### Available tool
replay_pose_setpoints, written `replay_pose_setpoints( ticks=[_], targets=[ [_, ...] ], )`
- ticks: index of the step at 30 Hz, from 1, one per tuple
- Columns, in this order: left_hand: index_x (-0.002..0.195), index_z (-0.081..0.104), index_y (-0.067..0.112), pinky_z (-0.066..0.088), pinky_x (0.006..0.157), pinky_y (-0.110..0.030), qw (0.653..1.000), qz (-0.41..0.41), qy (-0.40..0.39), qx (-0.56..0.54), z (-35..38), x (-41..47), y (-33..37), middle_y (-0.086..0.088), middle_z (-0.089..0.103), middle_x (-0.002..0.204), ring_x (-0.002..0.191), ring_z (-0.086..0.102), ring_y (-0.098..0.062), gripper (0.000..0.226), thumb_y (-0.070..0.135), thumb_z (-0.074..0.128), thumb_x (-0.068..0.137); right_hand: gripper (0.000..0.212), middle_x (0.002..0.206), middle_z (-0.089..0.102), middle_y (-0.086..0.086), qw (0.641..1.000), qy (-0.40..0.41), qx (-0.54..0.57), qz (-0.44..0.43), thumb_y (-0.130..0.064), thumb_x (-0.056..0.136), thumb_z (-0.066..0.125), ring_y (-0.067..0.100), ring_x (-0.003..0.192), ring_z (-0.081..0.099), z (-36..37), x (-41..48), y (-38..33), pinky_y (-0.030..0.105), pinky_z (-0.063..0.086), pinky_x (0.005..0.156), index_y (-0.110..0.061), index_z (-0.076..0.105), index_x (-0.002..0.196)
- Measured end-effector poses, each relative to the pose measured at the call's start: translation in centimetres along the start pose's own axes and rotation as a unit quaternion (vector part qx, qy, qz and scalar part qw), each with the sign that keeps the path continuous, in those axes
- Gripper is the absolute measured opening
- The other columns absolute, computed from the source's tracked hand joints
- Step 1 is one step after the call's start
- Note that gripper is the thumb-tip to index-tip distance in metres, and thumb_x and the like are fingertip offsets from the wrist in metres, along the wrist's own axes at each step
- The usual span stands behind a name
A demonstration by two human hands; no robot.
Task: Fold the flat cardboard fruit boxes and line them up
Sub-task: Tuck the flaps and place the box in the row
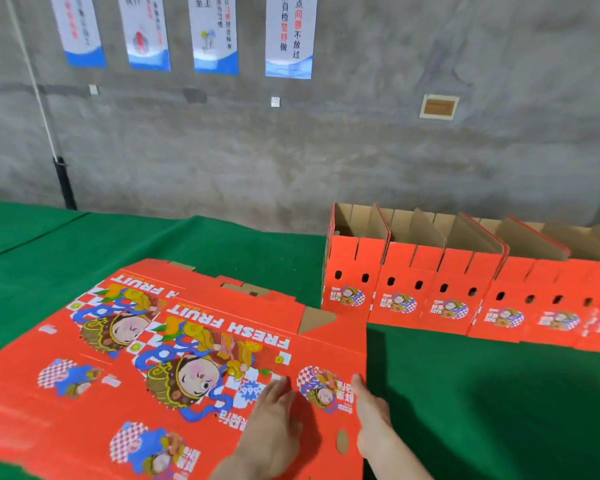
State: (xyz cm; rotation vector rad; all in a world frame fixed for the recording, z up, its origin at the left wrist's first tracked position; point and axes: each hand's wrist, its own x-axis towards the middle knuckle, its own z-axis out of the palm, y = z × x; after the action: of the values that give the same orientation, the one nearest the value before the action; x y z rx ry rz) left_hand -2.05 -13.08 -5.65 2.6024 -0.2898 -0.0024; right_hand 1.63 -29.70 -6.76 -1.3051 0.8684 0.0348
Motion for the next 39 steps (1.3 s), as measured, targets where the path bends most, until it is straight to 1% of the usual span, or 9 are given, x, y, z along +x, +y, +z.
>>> replay_pose_setpoints(
  ticks=[6, 12, 17, 20, 23, 25, 27, 33, 39],
  targets=[
    [0.137, 0.047, 0.01, 0.018, 0.113, -0.023, 0.982, 0.055, 0.17, -0.064, -5.2, 0.0, 2.2, -0.012, 0.025, 0.153, 0.14, 0.027, -0.027, 0.056, 0.015, 0.064, 0.084, 0.042, 0.101, 0.062, 0.018, 0.987, 0.072, 0.05, -0.133, -0.033, 0.093, 0.059, 0.035, 0.103, 0.059, -8.8, -1.9, -3.4, 0.035, 0.039, 0.081, 0.008, 0.064, 0.101],
    [0.13, 0.047, -0.005, 0.03, 0.106, -0.043, 0.905, -0.005, 0.407, -0.122, -12.4, 2.1, 4.2, -0.028, 0.043, 0.137, 0.128, 0.039, -0.039, 0.067, 0.02, 0.077, 0.076, 0.032, 0.073, 0.069, 0.012, 0.949, 0.08, 0.08, -0.295, -0.028, 0.096, 0.053, 0.007, 0.06, 0.053, -17.9, -4.8, -5.8, 0.022, 0.043, 0.061, -0.004, 0.068, 0.082],
    [0.086, 0.063, 0.019, 0.049, 0.061, -0.026, 0.855, 0.015, 0.261, -0.449, -14.2, 1.9, 4.9, -0.005, 0.071, 0.088, 0.066, 0.064, -0.01, 0.014, 0.017, 0.075, 0.078, 0.056, 0.055, 0.039, 0.011, 0.929, 0.105, 0.067, -0.349, -0.037, 0.097, 0.05, 0.015, 0.04, 0.034, -23.3, -5.9, -5.3, 0.021, 0.031, 0.037, 0.011, 0.045, 0.069],
    [0.086, 0.062, 0.02, 0.053, 0.06, -0.025, 0.817, 0.036, 0.25, -0.518, -12.5, 0.0, 5.2, -0.002, 0.071, 0.084, 0.064, 0.067, -0.005, 0.017, 0.005, 0.067, 0.082, 0.045, 0.059, 0.041, 0.012, 0.913, 0.108, 0.042, -0.391, -0.026, 0.098, 0.052, 0.018, 0.043, 0.04, -24.9, -6.4, -5.2, 0.024, 0.037, 0.038, 0.01, 0.044, 0.072],
    [0.089, 0.063, 0.02, 0.056, 0.058, -0.022, 0.801, 0.066, 0.196, -0.562, -10.4, -2.2, 5.8, -0.001, 0.074, 0.083, 0.068, 0.069, -0.01, 0.019, 0.004, 0.064, 0.08, 0.016, 0.091, 0.047, 0.008, 0.857, 0.162, -0.033, -0.488, 0.0, 0.09, 0.058, 0.019, 0.079, 0.049, -26.0, -7.3, -6.2, 0.038, 0.041, 0.073, 0.015, 0.053, 0.093],
    [0.094, 0.063, 0.017, 0.056, 0.061, -0.021, 0.799, 0.076, 0.176, -0.569, -9.2, -3.3, 6.0, -0.002, 0.075, 0.087, 0.072, 0.07, -0.011, 0.02, 0.005, 0.063, 0.078, 0.034, 0.112, 0.046, 0.003, 0.808, 0.229, -0.072, -0.538, -0.001, 0.086, 0.063, 0.015, 0.097, 0.048, -26.1, -9.0, -7.2, 0.03, 0.04, 0.087, 0.005, 0.053, 0.118],
    [0.095, 0.064, 0.016, 0.057, 0.063, -0.022, 0.794, 0.075, 0.168, -0.579, -8.6, -3.9, 6.0, -0.004, 0.074, 0.09, 0.074, 0.07, -0.013, 0.019, 0.007, 0.063, 0.078, 0.032, 0.107, 0.055, -0.003, 0.764, 0.187, -0.129, -0.603, -0.005, 0.085, 0.065, 0.013, 0.086, 0.052, -25.3, -11.1, -7.8, 0.022, 0.043, 0.078, -0.012, 0.057, 0.116],
    [0.099, 0.067, 0.015, 0.058, 0.068, -0.027, 0.801, 0.082, 0.142, -0.575, -8.8, -4.7, 6.1, -0.006, 0.074, 0.093, 0.079, 0.071, -0.018, 0.025, 0.018, 0.065, 0.074, 0.036, 0.102, 0.062, -0.009, 0.789, -0.024, -0.288, -0.542, -0.014, 0.087, 0.066, 0.006, 0.052, 0.048, -23.1, -12.6, -8.8, 0.016, 0.041, 0.059, -0.017, 0.054, 0.12],
    [0.106, 0.063, 0.008, 0.059, 0.07, -0.029, 0.794, 0.082, 0.127, -0.589, -8.8, -4.8, 6.3, -0.006, 0.074, 0.093, 0.079, 0.071, -0.017, 0.031, 0.015, 0.062, 0.076, 0.024, 0.095, 0.055, -0.008, 0.751, -0.053, -0.428, -0.499, -0.035, 0.086, 0.065, -0.004, 0.061, 0.044, -22.2, -12.5, -9.8, 0.012, 0.032, 0.055, -0.025, 0.049, 0.1]
  ],
)
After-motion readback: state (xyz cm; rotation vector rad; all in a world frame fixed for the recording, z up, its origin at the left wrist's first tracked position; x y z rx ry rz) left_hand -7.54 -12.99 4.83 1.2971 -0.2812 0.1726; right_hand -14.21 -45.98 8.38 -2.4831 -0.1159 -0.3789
